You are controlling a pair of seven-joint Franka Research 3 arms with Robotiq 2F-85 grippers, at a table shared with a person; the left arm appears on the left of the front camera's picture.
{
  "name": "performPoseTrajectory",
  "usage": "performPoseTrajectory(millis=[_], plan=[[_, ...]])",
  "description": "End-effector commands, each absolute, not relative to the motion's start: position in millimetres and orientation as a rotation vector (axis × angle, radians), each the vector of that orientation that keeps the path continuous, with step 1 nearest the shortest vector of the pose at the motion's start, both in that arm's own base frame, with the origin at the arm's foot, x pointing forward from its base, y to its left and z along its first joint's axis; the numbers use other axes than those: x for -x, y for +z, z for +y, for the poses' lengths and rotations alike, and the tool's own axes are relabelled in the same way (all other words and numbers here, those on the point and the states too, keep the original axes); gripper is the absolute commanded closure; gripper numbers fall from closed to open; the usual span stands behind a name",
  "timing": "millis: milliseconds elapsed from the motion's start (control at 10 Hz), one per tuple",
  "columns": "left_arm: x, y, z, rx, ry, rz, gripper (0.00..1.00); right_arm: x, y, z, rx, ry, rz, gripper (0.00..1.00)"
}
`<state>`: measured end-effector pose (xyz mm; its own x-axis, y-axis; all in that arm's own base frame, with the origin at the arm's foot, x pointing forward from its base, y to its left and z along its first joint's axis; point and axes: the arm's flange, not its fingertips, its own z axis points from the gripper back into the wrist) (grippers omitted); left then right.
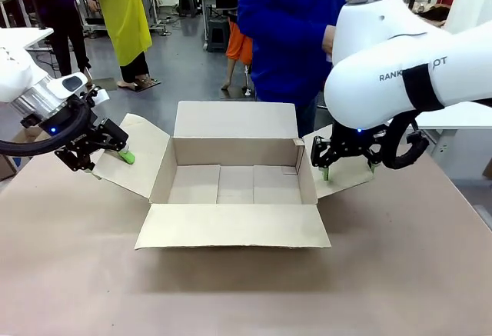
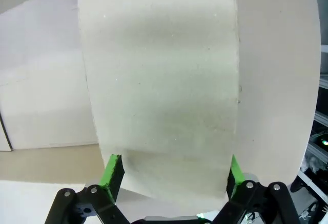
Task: Pack the gift set into the box.
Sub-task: Place both hands on the side flaps of the Package Box and spread them outward, then lift both hands away from the flaps of the Package Box.
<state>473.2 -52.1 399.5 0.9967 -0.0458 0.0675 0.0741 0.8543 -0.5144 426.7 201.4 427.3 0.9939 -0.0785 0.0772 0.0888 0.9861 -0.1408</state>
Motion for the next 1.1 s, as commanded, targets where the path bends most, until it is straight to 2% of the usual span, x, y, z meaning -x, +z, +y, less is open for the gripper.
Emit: performPoseTrajectory(millis=[0, 1000], plan=[[-470.4, 399.2, -52.1, 0.522, -0.054, -0.054, 0.00, -433.8, 431.2, 202.5, 0.179, -0.106, -0.079, 0.00], [-470.4, 399.2, -52.1, 0.522, -0.054, -0.054, 0.00, -433.8, 431.2, 202.5, 0.179, -0.106, -0.079, 0.00]])
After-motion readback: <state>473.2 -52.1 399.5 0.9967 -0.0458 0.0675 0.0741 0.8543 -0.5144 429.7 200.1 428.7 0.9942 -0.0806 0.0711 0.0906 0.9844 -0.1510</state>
